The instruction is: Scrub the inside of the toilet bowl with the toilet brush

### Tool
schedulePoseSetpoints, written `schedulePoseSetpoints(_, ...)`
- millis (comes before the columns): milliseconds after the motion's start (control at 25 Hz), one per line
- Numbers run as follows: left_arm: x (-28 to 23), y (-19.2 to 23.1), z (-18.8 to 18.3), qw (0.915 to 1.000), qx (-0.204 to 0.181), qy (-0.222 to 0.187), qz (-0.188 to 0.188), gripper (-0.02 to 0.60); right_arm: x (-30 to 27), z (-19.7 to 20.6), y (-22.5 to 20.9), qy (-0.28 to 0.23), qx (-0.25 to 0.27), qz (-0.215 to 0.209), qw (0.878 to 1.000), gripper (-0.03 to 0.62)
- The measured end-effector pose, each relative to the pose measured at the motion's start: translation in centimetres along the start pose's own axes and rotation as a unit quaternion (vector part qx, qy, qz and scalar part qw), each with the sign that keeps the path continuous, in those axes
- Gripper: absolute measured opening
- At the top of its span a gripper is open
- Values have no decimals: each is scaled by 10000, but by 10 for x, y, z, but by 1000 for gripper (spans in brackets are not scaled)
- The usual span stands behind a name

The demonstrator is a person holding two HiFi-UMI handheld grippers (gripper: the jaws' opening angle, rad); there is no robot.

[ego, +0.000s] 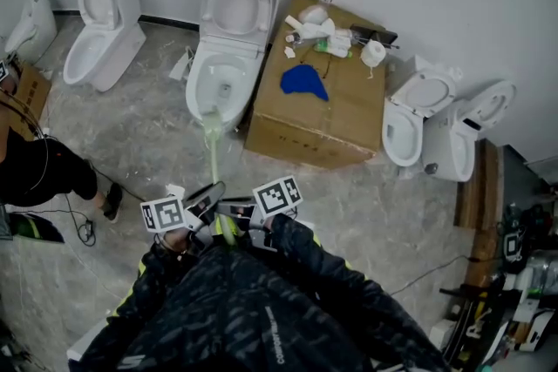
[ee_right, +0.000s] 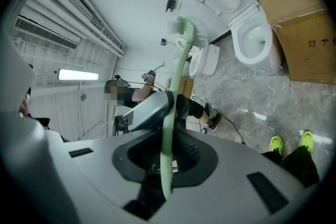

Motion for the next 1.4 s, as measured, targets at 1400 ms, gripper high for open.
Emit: schedulePoseSetpoints(1400,-115,96,-207,9946,658,260,-754,87,-29,-239,-88,263,-1023,-153,9943,58)
Point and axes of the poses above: the fingertips, and each gripper's own axes: x backward along the fingers, y to its left, z out of its underside, the point moved 7 cm from there along x, backward along the fingers, and after that the axes turned 3 degrees about y, right-handed, at the moved point
